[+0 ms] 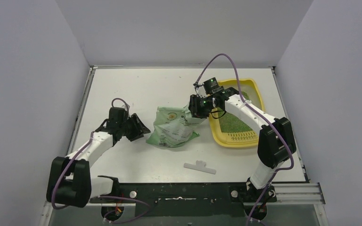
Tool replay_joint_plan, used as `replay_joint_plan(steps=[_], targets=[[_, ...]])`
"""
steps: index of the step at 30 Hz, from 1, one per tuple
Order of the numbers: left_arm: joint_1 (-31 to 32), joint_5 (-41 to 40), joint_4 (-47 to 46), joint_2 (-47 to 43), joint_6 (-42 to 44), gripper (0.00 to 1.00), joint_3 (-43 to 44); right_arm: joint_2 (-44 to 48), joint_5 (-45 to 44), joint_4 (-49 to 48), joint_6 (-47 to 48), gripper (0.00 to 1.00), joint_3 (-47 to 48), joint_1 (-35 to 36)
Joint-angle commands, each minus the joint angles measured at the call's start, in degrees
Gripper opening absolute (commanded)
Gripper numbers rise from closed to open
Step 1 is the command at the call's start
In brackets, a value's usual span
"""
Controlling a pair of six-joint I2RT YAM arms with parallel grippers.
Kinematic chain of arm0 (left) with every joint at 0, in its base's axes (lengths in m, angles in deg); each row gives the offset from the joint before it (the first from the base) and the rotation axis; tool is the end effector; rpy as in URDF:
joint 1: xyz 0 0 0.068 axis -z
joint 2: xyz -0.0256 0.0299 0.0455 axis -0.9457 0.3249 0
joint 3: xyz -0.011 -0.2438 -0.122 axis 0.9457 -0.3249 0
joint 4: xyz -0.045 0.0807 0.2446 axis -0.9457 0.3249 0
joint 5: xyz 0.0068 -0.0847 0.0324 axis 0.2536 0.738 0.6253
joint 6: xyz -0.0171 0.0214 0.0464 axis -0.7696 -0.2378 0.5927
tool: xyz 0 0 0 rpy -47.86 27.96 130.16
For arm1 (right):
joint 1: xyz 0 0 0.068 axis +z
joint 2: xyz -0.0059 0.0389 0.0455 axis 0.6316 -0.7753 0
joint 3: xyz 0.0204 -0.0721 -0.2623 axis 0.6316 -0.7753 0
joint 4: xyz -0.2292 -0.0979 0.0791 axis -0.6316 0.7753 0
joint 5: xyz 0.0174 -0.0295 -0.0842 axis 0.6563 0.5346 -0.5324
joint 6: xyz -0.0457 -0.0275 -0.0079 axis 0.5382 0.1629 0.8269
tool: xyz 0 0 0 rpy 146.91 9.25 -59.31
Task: Fill the litter box with clean litter
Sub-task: 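Scoop the cat litter from the cat litter bag.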
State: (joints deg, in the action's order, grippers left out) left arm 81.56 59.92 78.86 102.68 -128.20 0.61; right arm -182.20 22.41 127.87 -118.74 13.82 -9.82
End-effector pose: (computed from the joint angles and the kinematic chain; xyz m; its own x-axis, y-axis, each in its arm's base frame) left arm 0.2383 -0.0563 0.1723 -0.8276 -0.4844 -0.2836 -0.2391 0.7612 -0.6028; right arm 0.3077 0.1963 0.2572 -0.9776 -0.0656 -0.2001 -0.1876 0.7035 0.6855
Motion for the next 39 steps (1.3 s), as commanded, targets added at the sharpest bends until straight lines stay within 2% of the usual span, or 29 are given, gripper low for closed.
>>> replay_joint_plan(steps=[1,4,8,12,16,22,25,31,36,39], targets=[[-1.6,-1.3,3.7,-7.7,0.3,0.45,-2.4,-0.9,-2.9,2.5,0.4,0.00,-1.5,1.5],[-1.6,1.4,3.6,-8.9,0.6,0.44,-4.8,-1.1,-2.8,2.3,0.3,0.00,-1.5,1.6],[-1.3,6.7,-6.8,-5.8,-0.3,0.42,-8.4,-0.9,-2.2,1.9,0.2,0.00,-1.5,1.6],[-0.4,8.6,-13.7,3.2,0.5,0.42,-5.1,-1.2,0.6,0.6,0.2,0.00,-1.9,1.7],[0.4,10.5,-20.5,8.0,-1.6,0.41,-2.5,-2.2,1.6,1.2,1.0,0.00,-2.0,2.1],[0.8,10.9,-22.7,7.7,-0.4,0.39,-3.9,-2.6,1.3,2.0,1.3,0.00,-1.2,2.1],[-0.2,10.0,-21.7,5.0,0.1,0.32,-5.6,-2.5,0.3,2.6,1.3,0.00,-1.0,2.0],[-3.6,6.2,-18.2,-2.5,2.6,0.38,-5.3,-2.6,0.3,2.8,1.3,0.00,-1.2,1.9],[-3.5,11.1,-22.2,3.4,2.9,0.37,-2.5,-3.9,0.9,2.5,1.2,0.00,-0.9,2.1],[-1.8,13.5,-24.6,7.4,1.9,0.32,-2.6,-5.1,1.6,2.2,1.0,0.00,-0.4,2.6]])
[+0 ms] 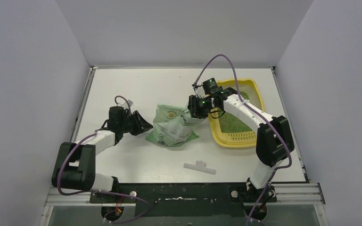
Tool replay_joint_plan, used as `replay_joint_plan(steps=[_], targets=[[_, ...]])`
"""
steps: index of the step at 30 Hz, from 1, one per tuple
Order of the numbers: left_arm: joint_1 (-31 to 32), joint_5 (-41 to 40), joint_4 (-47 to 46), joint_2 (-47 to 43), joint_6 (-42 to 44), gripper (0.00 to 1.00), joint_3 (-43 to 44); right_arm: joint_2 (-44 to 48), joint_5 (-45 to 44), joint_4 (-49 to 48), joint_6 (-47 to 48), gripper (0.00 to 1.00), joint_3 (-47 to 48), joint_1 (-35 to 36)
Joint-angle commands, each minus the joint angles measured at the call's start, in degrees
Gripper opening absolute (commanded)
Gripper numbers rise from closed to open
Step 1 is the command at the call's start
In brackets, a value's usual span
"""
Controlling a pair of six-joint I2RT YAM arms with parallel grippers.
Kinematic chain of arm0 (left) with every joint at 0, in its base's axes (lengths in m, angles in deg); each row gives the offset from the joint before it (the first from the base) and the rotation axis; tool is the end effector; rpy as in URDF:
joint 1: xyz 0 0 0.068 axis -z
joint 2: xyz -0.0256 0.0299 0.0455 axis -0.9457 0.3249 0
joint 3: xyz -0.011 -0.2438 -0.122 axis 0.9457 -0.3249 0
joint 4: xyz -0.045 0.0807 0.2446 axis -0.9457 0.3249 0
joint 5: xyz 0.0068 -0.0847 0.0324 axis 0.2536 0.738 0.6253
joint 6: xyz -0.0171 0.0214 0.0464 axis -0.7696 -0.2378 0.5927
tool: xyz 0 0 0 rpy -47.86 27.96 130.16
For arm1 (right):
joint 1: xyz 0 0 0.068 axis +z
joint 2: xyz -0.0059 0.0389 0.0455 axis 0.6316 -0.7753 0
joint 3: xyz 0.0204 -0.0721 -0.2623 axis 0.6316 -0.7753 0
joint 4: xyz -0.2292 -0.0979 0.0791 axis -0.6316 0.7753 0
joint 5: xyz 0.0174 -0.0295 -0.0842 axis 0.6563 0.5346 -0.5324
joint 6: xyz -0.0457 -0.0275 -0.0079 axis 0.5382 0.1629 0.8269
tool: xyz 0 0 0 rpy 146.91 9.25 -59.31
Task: Fill the litter box with clean litter
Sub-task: 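Scoop the cat litter from the cat litter bag.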
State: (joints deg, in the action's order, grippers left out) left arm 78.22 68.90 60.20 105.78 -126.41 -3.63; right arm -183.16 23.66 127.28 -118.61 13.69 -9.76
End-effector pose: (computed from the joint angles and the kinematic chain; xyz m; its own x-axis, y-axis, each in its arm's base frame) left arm 0.2519 -0.0488 0.1636 -0.7971 -0.4686 -0.3808 -0.0592 0.6883 -0.7230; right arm 0.3096 0.1986 0.2517 -0.9795 -0.0770 -0.1862 -0.1869 0.6927 0.6966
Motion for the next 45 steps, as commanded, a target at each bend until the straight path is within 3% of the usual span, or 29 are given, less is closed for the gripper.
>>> replay_joint_plan(steps=[1,7,13,23,28,37,41,45], targets=[[2.3,4.7,-6.6,5.2,-0.3,0.31,1.1,-4.8,0.5,2.7,0.8,0.00,0.0,2.8],[6.0,2.7,-15.5,8.8,-7.2,0.21,-5.6,-8.3,0.5,0.0,-1.1,0.00,0.0,5.5],[7.2,2.1,-17.3,10.9,-8.4,0.17,-4.5,-10.4,4.9,-7.3,-4.6,0.00,-2.8,7.2],[6.5,1.0,-12.5,7.7,-6.3,0.18,-1.8,-7.2,11.9,-25.8,-16.5,0.00,-10.0,6.3],[4.6,0.4,-6.3,3.0,-3.4,0.25,0.2,-2.7,13.9,-42.3,-26.2,0.00,-16.7,4.0],[-4.8,1.1,16.7,-10.1,6.3,0.46,11.6,1.7,15.8,-64.8,-41.0,0.00,-24.9,1.6],[-6.9,6.3,20.5,-13.6,11.9,0.53,18.8,1.8,15.2,-69.7,-44.4,0.00,-26.8,1.5],[-6.9,20.4,17.0,-13.6,19.5,0.62,24.5,2.4,14.3,-69.6,-44.1,0.00,-27.6,1.5]])
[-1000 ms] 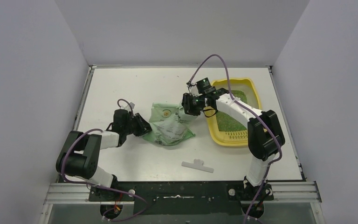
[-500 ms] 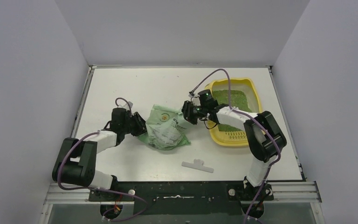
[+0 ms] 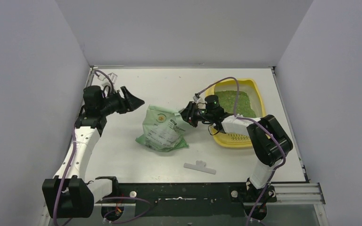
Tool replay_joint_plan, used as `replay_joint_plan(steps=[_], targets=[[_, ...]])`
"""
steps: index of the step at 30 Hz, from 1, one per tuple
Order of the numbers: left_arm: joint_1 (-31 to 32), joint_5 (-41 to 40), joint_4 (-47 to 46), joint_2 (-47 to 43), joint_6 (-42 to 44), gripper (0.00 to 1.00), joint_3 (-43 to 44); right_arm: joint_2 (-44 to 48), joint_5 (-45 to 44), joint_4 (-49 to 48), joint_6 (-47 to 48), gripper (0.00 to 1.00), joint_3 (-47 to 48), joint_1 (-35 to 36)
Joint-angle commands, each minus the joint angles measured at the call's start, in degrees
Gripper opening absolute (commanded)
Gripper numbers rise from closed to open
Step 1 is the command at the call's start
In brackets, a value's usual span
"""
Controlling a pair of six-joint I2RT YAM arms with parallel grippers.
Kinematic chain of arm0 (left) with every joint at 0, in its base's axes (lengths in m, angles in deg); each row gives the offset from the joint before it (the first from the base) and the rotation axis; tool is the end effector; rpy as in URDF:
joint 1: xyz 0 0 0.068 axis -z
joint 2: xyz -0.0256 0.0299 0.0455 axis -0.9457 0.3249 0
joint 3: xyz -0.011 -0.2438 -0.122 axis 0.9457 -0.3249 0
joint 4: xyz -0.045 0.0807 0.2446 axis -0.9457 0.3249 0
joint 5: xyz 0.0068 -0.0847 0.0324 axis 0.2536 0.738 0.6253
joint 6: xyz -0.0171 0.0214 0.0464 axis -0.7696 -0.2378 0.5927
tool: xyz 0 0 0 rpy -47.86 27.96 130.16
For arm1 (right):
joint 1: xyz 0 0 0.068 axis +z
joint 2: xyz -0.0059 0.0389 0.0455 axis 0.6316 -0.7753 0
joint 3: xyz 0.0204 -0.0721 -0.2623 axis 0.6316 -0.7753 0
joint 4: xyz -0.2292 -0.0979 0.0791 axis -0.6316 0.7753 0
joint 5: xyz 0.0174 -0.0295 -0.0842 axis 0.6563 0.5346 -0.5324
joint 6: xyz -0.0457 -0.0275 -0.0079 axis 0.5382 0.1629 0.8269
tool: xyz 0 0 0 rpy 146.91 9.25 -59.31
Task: Fill the litter box with clean litter
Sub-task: 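Scoop the cat litter from the cat litter bag.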
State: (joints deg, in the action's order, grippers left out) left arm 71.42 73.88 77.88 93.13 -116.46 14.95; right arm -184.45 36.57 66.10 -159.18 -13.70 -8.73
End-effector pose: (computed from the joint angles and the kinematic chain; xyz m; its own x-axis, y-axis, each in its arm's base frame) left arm 0.2550 -0.0213 0.2961 -0.6442 -0.4128 -0.6438 0.1981 0.7230 -0.6618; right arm 0.2970 0.2057 0.1795 -0.9895 0.1409 0.0310 0.0706 0.2855 0.9558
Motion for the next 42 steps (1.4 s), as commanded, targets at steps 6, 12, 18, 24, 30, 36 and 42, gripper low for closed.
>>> replay_joint_plan(steps=[6,12,18,24,30,36,42], targets=[[7.2,21.2,8.7,0.9,31.7,0.73,13.2,3.8,1.0,-8.4,-3.5,0.00,-0.6,0.6],[15.6,12.8,22.2,2.8,53.9,0.89,19.3,4.6,0.9,-6.1,-2.1,0.00,-0.5,0.6],[19.3,6.1,31.1,8.8,66.1,0.92,26.1,4.8,1.0,-4.3,-0.8,0.00,-0.3,0.8],[23.1,2.5,37.3,16.0,73.9,0.93,30.4,5.4,1.1,-4.8,-1.1,0.00,-0.5,0.8],[23.7,-2.1,41.2,19.2,77.5,0.91,29.5,6.0,0.8,-4.3,-1.1,0.00,-0.7,0.8],[23.8,-1.2,41.7,22.1,77.2,0.76,31.4,7.3,0.5,-1.3,0.6,0.00,-0.4,0.8],[24.3,-2.7,44.7,25.2,76.3,0.03,33.5,9.5,-0.1,-0.5,0.4,0.00,-0.7,0.7]])
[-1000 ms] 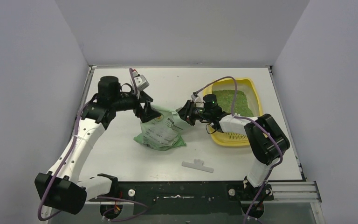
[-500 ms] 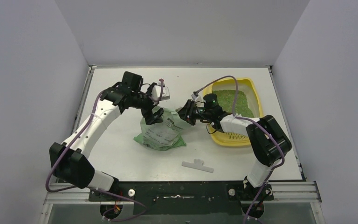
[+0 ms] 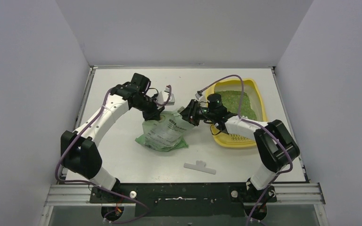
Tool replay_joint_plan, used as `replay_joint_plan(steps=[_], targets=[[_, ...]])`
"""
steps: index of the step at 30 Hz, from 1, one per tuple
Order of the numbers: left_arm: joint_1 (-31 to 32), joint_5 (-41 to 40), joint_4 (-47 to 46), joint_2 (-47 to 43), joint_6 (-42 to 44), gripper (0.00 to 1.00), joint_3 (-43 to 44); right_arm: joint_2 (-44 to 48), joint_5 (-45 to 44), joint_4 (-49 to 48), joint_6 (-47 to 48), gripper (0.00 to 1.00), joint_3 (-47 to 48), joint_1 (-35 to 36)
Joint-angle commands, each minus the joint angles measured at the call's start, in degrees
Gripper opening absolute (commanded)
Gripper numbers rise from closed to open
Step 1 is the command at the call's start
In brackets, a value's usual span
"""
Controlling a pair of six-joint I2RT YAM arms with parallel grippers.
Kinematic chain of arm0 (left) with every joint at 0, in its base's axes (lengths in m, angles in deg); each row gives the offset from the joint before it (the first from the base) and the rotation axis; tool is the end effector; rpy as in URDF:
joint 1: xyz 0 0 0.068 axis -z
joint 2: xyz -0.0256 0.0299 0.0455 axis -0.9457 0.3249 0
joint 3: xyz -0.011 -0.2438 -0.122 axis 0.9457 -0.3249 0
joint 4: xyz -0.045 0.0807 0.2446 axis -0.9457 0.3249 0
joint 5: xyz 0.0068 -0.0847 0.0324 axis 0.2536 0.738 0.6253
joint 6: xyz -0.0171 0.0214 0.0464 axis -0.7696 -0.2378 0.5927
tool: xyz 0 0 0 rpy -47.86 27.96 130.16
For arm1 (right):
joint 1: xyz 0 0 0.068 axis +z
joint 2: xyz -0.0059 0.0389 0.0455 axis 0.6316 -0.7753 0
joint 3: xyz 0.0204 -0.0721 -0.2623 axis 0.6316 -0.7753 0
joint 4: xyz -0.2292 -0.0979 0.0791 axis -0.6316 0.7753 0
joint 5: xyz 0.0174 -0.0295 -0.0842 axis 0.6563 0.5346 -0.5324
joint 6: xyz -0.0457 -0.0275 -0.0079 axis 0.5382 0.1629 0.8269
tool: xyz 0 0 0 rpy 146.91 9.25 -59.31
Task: Fill the litter box with clean litter
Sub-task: 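Scoop the cat litter from the cat litter bag.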
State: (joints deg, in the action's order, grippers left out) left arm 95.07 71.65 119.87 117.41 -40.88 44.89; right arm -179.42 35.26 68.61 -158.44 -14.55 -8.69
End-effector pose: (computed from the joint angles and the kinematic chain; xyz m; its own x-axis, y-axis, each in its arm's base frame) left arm 0.2826 -0.1462 0.2985 -0.1735 0.7479 -0.6407 0.9753 0.2208 -0.0063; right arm 0.2878 0.2000 0.2004 -0.9876 0.1569 -0.0102 0.0346 0.2804 0.9593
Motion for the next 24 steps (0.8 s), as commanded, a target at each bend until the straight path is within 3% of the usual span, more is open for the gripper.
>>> replay_joint_plan(steps=[1,8,14,24], targets=[[0.7,-0.2,2.5,0.7,0.6,0.00,3.3,4.8,1.2,-3.7,-0.9,0.00,-0.1,0.5],[0.7,2.7,-9.6,-6.9,-3.7,0.00,-4.5,8.0,0.9,-14.8,-8.4,0.00,-5.8,-2.0],[0.4,3.5,-23.7,-14.1,-7.7,0.00,-11.6,12.0,0.3,-16.6,-10.8,0.00,-9.1,-5.0],[0.3,1.9,-26.3,-19.8,-7.9,0.00,-14.9,18.9,0.5,-15.2,-12.9,0.00,-13.1,-10.6]])
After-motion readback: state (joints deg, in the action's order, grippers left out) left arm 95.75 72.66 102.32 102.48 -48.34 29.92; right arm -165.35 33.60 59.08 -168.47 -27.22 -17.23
